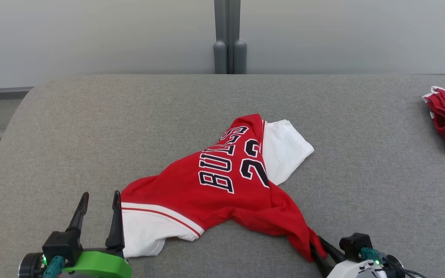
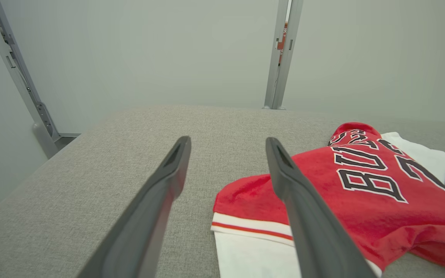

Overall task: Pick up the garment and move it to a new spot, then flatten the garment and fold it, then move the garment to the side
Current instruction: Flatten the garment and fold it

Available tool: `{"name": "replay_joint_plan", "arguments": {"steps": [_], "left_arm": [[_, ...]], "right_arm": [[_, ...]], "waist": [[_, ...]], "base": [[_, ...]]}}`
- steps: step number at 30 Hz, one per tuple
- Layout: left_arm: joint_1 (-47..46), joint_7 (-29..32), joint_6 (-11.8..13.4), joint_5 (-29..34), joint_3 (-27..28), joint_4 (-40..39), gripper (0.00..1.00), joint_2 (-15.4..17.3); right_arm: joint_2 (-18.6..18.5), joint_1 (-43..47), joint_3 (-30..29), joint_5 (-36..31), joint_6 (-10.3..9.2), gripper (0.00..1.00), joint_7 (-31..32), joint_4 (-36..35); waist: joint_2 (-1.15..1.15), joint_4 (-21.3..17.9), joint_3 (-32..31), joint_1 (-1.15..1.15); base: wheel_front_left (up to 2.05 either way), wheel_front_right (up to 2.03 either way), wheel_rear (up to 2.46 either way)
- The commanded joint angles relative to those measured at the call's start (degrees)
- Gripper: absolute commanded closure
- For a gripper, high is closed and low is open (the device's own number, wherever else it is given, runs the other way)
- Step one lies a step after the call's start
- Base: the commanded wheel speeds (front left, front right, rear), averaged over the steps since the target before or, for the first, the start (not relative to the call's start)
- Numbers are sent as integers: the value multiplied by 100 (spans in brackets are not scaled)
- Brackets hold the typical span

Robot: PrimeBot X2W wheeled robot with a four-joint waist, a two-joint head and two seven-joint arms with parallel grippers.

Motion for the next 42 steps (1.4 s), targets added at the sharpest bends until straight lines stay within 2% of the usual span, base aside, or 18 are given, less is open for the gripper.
{"name": "replay_joint_plan", "arguments": {"steps": [1,6,11,15,19,20,21,22,23,30,42], "left_arm": [[-97,2,-27,14,13,8,0,4],[-54,2,-28,10,49,47,0,1],[-42,2,12,-75,29,72,0,2],[-35,2,33,-118,-8,58,0,2],[-24,2,56,-106,-17,62,0,3],[-29,2,53,-103,-22,73,0,3],[-39,2,52,-103,-28,81,0,3],[-49,2,52,-103,-32,87,0,3],[-62,2,56,-105,-34,87,0,2],[-99,2,54,-81,12,82,0,2],[21,2,103,-34,143,-49,0,3]], "right_arm": [[5,-77,-3,90,-8,100,-61,124],[-161,-208,-398,161,-10,100,-215,122],[-375,23,-1344,5,-10,100,-238,-406],[-382,322,-2090,83,-9,100,-239,-918],[-398,561,-2308,69,-9,100,-191,-1025],[-398,557,-2299,78,-9,84,-189,-1029],[-411,536,-2299,64,-9,56,-193,-1061],[-401,527,-2303,47,-9,3,-198,-1086],[-367,512,-2326,45,-9,0,-206,-1112],[-264,491,-2461,-246,-9,0,-235,-1531],[53,900,-2657,-667,-9,0,-237,-3037]], "waist": [[0,0,1,0],[0,-62,-30,0],[0,-161,-56,0],[0,-213,-41,0],[0,-274,-8,0],[0,-284,-3,0],[0,-293,5,0],[0,-300,10,0],[0,-311,12,0],[0,-385,-13,0],[0,-529,-113,0]], "base": [[0,0,0],[0,0,0],[0,0,0],[0,0,0],[0,0,0],[0,0,0],[0,0,0],[0,0,0],[0,0,0],[0,0,0],[0,0,0]]}}
